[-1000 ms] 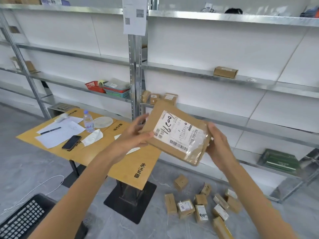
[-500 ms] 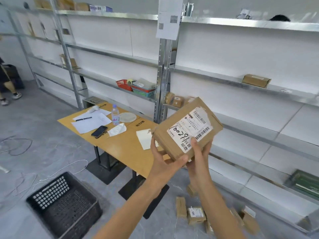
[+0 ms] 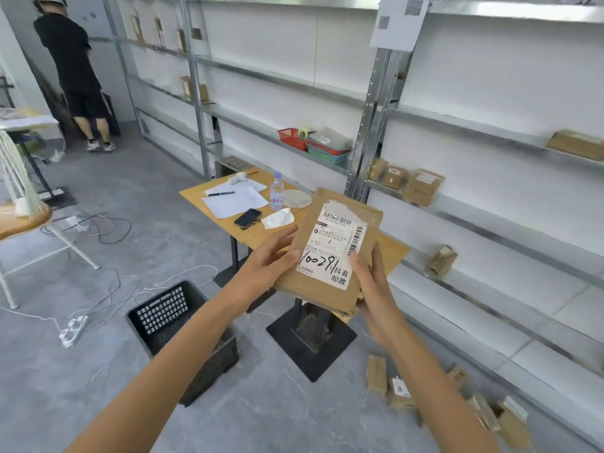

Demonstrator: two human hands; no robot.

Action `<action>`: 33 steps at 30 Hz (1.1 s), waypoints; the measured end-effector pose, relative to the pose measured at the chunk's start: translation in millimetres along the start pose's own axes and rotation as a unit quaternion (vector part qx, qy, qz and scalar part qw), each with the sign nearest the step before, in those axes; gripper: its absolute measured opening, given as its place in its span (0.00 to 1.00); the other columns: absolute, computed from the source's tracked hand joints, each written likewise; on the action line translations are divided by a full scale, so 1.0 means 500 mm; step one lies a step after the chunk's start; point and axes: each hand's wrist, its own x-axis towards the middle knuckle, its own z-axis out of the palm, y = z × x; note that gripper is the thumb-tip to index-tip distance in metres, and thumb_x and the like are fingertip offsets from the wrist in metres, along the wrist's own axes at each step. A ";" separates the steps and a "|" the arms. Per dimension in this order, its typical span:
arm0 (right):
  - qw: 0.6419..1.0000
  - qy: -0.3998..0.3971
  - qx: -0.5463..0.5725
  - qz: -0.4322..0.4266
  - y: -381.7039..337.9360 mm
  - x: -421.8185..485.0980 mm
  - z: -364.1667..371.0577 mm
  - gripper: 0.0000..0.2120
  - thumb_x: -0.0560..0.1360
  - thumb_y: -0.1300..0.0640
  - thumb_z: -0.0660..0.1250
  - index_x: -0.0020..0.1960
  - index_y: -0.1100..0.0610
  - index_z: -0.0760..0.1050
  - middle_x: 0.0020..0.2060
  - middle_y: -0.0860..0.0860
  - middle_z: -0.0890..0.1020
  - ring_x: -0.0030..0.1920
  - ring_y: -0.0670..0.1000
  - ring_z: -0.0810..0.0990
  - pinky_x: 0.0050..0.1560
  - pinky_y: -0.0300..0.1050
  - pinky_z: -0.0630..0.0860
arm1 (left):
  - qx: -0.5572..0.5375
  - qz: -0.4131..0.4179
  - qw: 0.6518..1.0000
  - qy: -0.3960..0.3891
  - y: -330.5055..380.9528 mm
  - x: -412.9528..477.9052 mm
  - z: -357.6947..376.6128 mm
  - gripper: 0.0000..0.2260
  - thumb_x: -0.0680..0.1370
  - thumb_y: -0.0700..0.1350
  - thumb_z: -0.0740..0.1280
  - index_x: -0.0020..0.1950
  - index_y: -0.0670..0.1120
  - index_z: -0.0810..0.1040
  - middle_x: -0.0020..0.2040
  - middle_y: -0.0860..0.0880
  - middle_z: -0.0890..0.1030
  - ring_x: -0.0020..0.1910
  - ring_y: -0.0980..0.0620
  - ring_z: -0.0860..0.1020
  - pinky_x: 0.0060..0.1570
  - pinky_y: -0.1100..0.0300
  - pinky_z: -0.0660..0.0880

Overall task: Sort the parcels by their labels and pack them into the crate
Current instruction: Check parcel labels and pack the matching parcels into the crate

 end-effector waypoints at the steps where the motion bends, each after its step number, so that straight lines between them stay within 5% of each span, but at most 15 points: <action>1: 1.000 0.000 -0.004 0.006 0.008 0.003 0.033 0.39 0.67 0.38 0.64 0.74 0.36 0.51 0.63 0.45 0.77 0.58 0.47 0.80 0.57 0.53 0.78 | 0.008 -0.006 1.000 -0.001 -0.004 -0.009 -0.038 0.17 0.79 0.48 0.63 0.66 0.60 0.68 0.62 0.64 0.74 0.57 0.69 0.75 0.51 0.71 0.74; 5: 1.000 -0.006 0.005 0.027 0.049 0.025 0.182 0.27 0.75 0.40 0.61 0.70 0.32 0.54 0.61 0.40 0.78 0.58 0.44 0.79 0.56 0.50 0.77 | 0.035 -0.022 0.999 -0.005 -0.018 -0.039 -0.204 0.15 0.77 0.48 0.65 0.62 0.61 0.72 0.60 0.61 0.77 0.57 0.64 0.76 0.48 0.70 0.76; 9: 0.999 -0.027 0.004 0.036 0.077 0.051 0.327 0.24 0.77 0.38 0.57 0.72 0.33 0.56 0.57 0.42 0.79 0.34 0.35 0.79 0.31 0.34 0.75 | 0.056 -0.034 0.998 -0.007 -0.034 -0.059 -0.369 0.16 0.77 0.47 0.66 0.64 0.57 0.72 0.62 0.57 0.78 0.60 0.57 0.77 0.56 0.61 0.76; 10: 0.999 -0.032 0.002 0.036 0.079 0.056 0.360 0.28 0.74 0.36 0.58 0.72 0.34 0.56 0.59 0.43 0.78 0.34 0.35 0.79 0.32 0.35 0.76 | 0.057 -0.037 0.998 -0.008 -0.037 -0.061 -0.404 0.17 0.77 0.47 0.66 0.65 0.56 0.72 0.63 0.56 0.77 0.61 0.56 0.76 0.58 0.59 0.75; 12: 0.998 -0.036 0.014 0.042 0.081 0.066 0.420 0.33 0.70 0.33 0.59 0.73 0.33 0.54 0.64 0.40 0.76 0.53 0.41 0.80 0.50 0.49 0.79 | 0.054 -0.043 0.998 -0.007 -0.042 -0.061 -0.461 0.17 0.78 0.46 0.65 0.67 0.53 0.72 0.63 0.54 0.77 0.60 0.54 0.77 0.59 0.56 0.76; 15: 0.998 -0.030 0.031 0.045 0.089 0.088 0.484 0.32 0.72 0.35 0.59 0.73 0.34 0.53 0.67 0.40 0.73 0.68 0.49 0.71 0.67 0.63 0.68 | 0.049 -0.049 0.998 0.000 -0.054 -0.048 -0.526 0.17 0.77 0.46 0.66 0.67 0.50 0.73 0.63 0.53 0.78 0.59 0.54 0.78 0.57 0.56 0.77; 29: 0.995 0.028 0.041 0.088 0.203 0.361 0.556 0.35 0.69 0.34 0.59 0.74 0.38 0.56 0.64 0.41 0.76 0.64 0.45 0.75 0.67 0.59 0.69 | 0.102 -0.139 0.985 -0.029 -0.143 0.233 -0.683 0.25 0.73 0.45 0.72 0.69 0.49 0.69 0.61 0.53 0.76 0.59 0.50 0.77 0.63 0.48 0.73; 33: 0.990 0.057 0.042 0.118 0.222 0.431 0.575 0.26 0.76 0.38 0.57 0.72 0.43 0.59 0.61 0.45 0.78 0.60 0.47 0.77 0.62 0.56 0.74 | 0.099 -0.172 0.979 -0.040 -0.163 0.298 -0.715 0.28 0.74 0.47 0.70 0.72 0.48 0.66 0.58 0.55 0.76 0.59 0.51 0.77 0.62 0.52 0.74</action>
